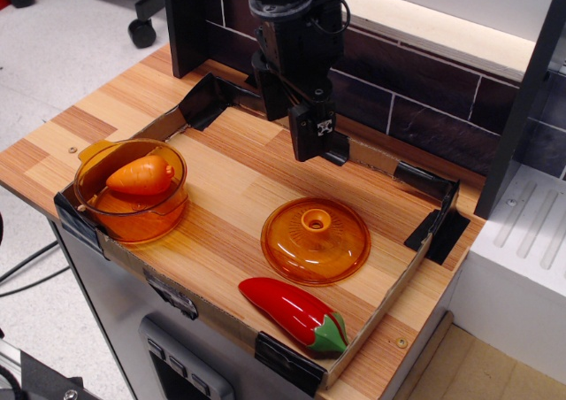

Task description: Take carrot out of pot

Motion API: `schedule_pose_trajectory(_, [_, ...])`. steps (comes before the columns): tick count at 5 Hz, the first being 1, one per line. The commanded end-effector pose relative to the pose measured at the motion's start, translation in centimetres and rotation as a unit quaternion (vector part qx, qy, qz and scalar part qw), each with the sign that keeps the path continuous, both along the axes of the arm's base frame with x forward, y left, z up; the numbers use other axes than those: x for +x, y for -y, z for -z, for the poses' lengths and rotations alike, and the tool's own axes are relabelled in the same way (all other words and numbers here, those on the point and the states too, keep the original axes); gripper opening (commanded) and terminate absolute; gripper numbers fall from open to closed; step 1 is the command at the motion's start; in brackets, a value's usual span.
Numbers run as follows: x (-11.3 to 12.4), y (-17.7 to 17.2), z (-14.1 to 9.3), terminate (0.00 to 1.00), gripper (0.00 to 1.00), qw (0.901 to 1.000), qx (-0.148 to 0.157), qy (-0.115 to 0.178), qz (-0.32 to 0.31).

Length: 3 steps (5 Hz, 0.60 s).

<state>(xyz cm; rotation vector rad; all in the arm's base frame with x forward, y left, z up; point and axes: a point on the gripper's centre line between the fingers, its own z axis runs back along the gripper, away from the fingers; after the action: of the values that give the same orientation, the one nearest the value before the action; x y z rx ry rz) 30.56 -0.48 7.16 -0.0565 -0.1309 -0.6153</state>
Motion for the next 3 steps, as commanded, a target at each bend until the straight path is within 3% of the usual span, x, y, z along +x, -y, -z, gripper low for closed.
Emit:
schedule_pose_trajectory(1, [0.0, 0.0, 0.0, 0.0, 1.0, 1.0, 0.0, 0.0, 0.0])
schedule_pose_trajectory(2, [-1.3, -2.8, -3.4, 0.0, 1.0, 0.9977, 0.001, 0.057, 0.036])
schedule_pose_trajectory(3, [-3.3, -5.6, -6.0, 0.0, 1.0, 0.9949, -0.009, 0.072, 0.071])
